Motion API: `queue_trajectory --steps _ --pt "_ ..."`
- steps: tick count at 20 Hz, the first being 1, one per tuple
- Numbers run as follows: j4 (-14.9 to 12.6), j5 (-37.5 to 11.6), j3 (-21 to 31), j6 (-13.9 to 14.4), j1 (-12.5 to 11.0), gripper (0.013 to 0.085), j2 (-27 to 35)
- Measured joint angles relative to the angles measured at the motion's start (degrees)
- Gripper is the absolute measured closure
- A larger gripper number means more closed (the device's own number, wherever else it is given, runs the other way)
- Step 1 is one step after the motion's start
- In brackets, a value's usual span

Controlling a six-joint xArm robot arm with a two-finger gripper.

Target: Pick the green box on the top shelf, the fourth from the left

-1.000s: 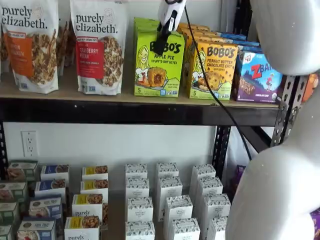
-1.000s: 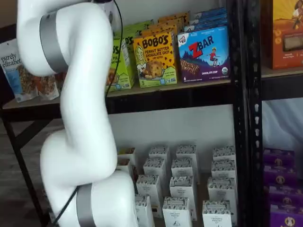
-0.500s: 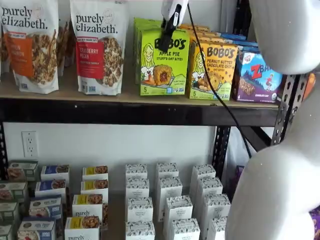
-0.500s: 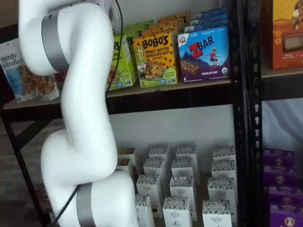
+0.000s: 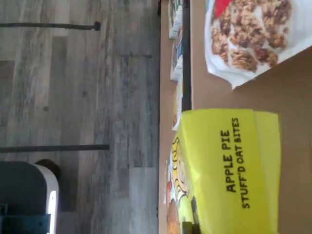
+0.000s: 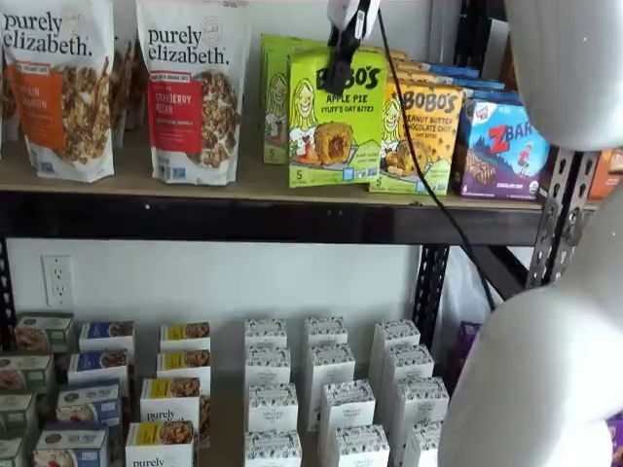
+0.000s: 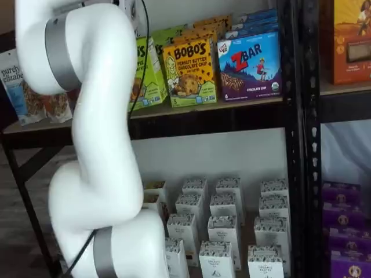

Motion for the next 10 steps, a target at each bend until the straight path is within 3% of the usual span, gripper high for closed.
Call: queue_trajectory --steps 10 --pt "2.3 5.9 2.1 0.1 -1.2 0.0730 -5.1"
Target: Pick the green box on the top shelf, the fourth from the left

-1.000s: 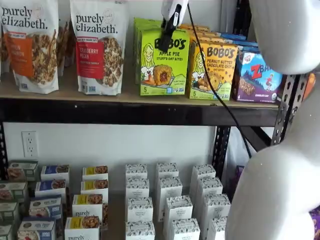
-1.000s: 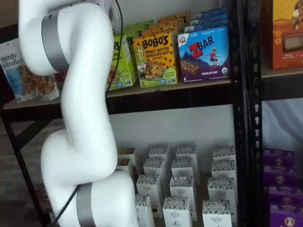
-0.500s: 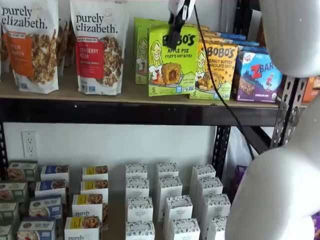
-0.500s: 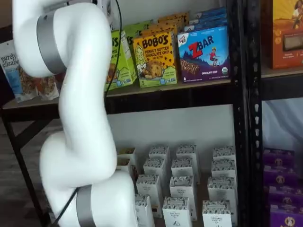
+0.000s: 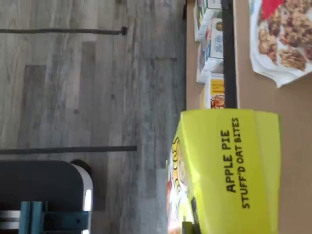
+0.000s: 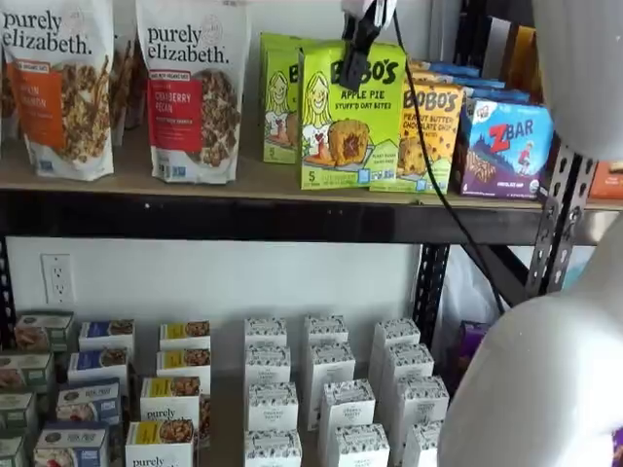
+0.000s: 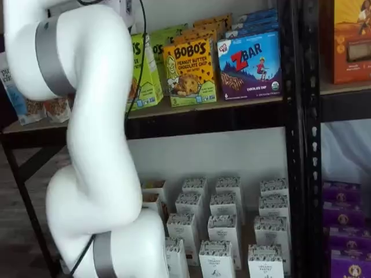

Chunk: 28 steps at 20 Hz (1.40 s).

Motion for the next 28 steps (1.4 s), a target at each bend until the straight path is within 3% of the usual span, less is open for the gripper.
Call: queue_trajectory --steps 13,28 --pt "0.9 2.5 7.7 1.7 1.0 0.0730 -9.8" --pt "0.0 2.2 16.0 3.3 3.0 0.0730 -17.5"
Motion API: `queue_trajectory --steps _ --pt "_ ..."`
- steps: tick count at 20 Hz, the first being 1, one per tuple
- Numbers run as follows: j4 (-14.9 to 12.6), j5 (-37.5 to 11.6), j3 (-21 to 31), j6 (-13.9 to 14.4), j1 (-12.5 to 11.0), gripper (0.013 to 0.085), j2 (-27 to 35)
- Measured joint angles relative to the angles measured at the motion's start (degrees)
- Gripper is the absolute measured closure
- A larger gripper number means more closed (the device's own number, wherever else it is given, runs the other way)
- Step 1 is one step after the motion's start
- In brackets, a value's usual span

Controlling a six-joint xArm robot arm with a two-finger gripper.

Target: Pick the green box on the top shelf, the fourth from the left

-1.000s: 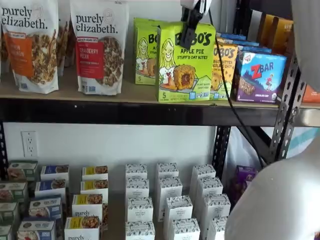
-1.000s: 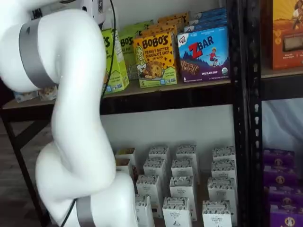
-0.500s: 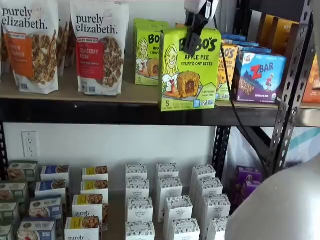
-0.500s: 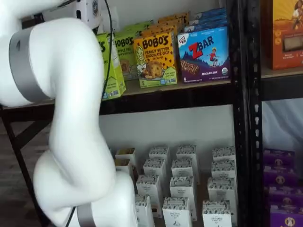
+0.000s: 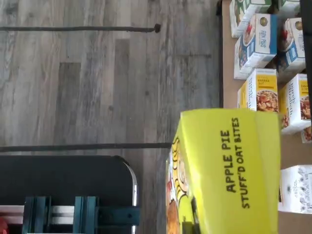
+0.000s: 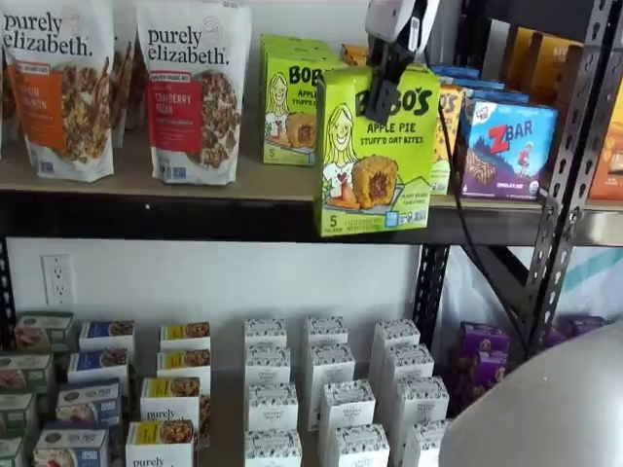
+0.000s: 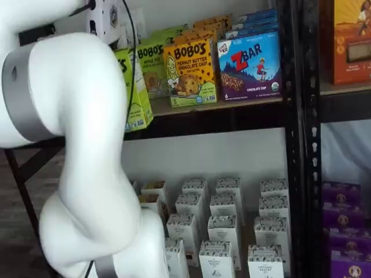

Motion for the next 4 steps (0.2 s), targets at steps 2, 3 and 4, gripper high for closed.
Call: queue_trajectory --steps 2,3,4 --pt "-0.2 0.0 1.2 0.0 0.1 0.0730 -0.9" --pt "-0.3 -0.1 1.6 0.1 0.2 0.0730 -1.2" --pt "-0.5 -0.2 2.2 0.1 0.3 0.0730 -1.6"
